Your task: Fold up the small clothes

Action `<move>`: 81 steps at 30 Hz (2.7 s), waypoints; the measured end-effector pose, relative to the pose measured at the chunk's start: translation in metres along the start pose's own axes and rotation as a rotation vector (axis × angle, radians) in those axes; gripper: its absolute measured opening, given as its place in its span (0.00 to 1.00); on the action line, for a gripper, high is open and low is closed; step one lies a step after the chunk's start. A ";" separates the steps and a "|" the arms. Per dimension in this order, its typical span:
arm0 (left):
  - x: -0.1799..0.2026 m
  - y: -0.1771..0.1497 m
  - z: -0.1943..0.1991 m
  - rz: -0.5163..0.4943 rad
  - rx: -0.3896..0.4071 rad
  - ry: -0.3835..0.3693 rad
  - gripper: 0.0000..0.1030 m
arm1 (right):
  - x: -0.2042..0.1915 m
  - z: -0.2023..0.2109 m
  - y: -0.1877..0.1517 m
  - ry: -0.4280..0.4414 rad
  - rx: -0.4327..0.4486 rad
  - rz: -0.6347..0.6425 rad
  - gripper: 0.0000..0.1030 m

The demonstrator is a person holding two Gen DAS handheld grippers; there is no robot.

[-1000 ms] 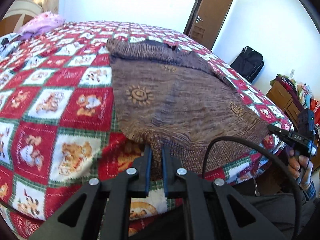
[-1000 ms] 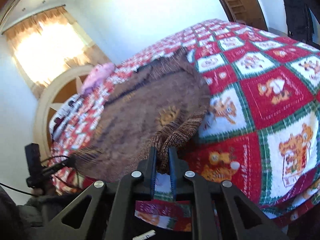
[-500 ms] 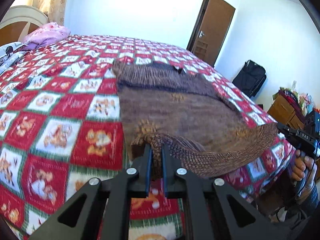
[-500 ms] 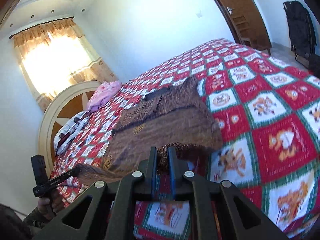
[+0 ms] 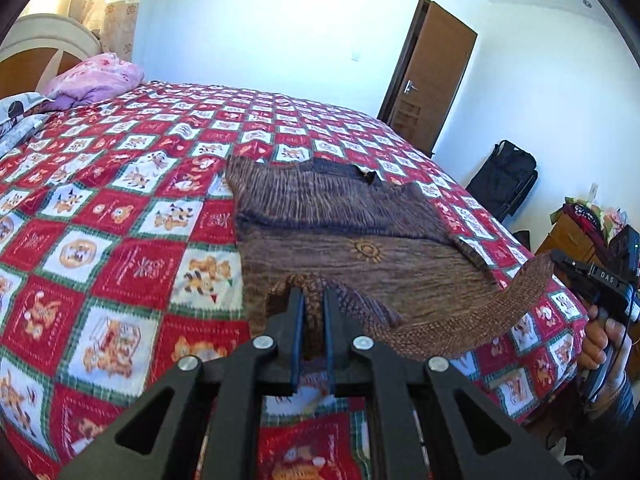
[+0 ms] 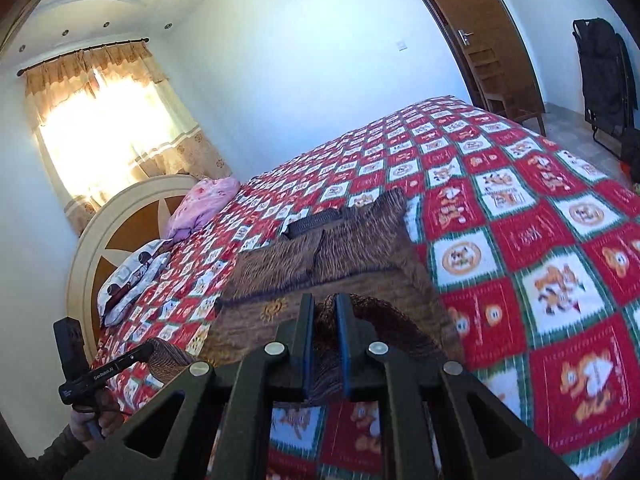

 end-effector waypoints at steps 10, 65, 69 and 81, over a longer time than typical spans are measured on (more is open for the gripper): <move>0.002 0.048 -0.016 -0.010 0.041 0.021 0.09 | 0.005 -0.027 0.053 -0.030 0.037 0.037 0.09; -0.060 0.121 -0.187 -0.078 -0.103 0.147 0.51 | 0.095 -0.273 0.088 -0.121 -0.283 0.059 0.55; -0.060 0.117 -0.192 -0.086 -0.109 0.164 0.50 | 0.101 -0.263 0.094 -0.133 -0.271 0.098 0.72; -0.058 0.111 -0.194 -0.101 -0.108 0.182 0.21 | 0.119 -0.284 0.076 -0.152 -0.380 0.189 0.55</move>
Point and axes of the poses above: each gripper's, at about its wrist camera, not at the fingertips, and z roughly against the way its jaws point, x to its right, y to its top, the point moved 7 cm from there along -z, roughly the way its jaws point, and after that the axes turned 12 degrees about z, right-handed, at the moved point
